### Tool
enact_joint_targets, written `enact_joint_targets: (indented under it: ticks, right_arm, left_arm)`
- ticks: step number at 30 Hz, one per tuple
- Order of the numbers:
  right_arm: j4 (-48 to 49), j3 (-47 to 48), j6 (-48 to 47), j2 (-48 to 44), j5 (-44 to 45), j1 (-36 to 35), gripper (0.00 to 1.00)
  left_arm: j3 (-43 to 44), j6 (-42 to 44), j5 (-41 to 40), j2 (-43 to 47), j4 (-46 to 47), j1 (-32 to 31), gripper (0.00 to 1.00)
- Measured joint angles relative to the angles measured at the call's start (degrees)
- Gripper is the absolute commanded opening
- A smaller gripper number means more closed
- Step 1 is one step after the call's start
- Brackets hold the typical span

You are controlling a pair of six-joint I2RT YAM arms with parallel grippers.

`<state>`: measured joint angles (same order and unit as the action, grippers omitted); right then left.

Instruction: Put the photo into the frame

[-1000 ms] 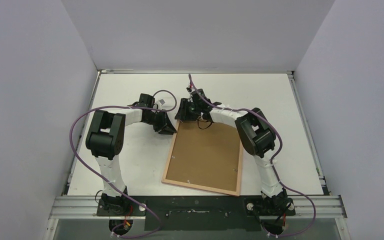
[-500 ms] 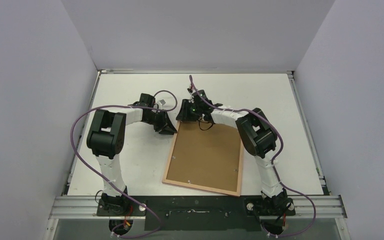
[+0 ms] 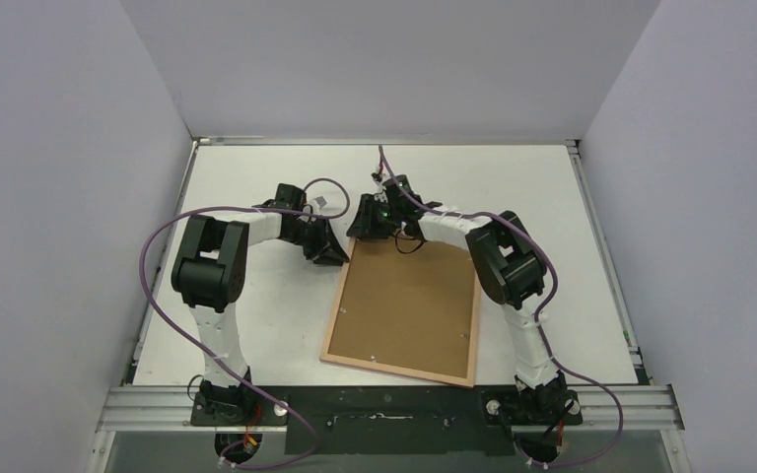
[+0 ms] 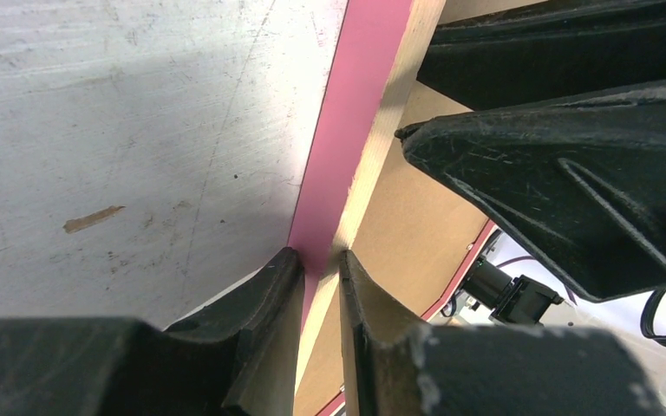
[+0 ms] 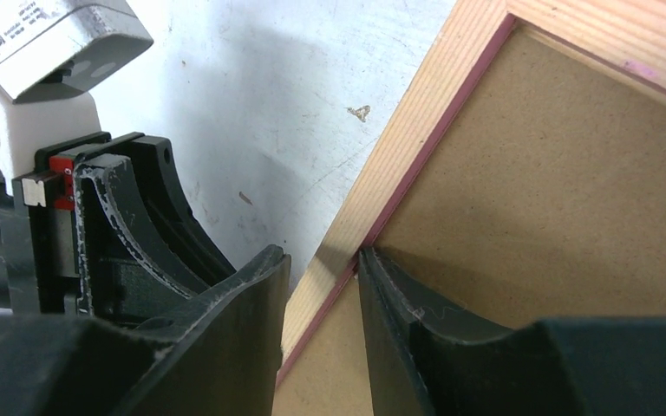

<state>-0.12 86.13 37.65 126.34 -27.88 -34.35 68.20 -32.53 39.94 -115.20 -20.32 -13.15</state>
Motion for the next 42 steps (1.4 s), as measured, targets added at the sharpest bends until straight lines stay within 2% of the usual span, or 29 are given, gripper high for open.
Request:
enact_joint_targets:
  ticks: [7,13,19,27,38,42]
  right_arm:
    - [0.2,0.09,7.78,-0.24,0.94,1.05,0.45]
    - [-3.65,-2.34,11.28,-5.42,8.15,4.44,0.52]
    - [-8.0,-9.27,10.03,-17.49,16.81,9.35,0.53]
    - [-13.16,-9.44,4.02,-18.6,23.52,8.57,0.54]
    - [-15.78,-7.37,0.33,-13.18,27.56,8.39,0.54]
    - [-15.91,-6.51,0.2,-10.84,27.74,8.44,0.54]
  left_arm:
    - [0.0,0.0,0.15,0.0,0.07,0.31,0.3]
    - [2.23,0.17,-0.55,-0.15,0.42,1.64,0.38]
    - [9.14,1.36,-2.32,-1.53,1.16,2.47,0.47]
    - [17.68,2.36,-6.27,-6.88,1.31,2.05,0.53]
    - [24.39,4.31,-10.45,-12.04,0.33,-1.57,0.53]
    - [27.91,4.68,-10.62,-14.23,-0.57,-2.1,0.47]
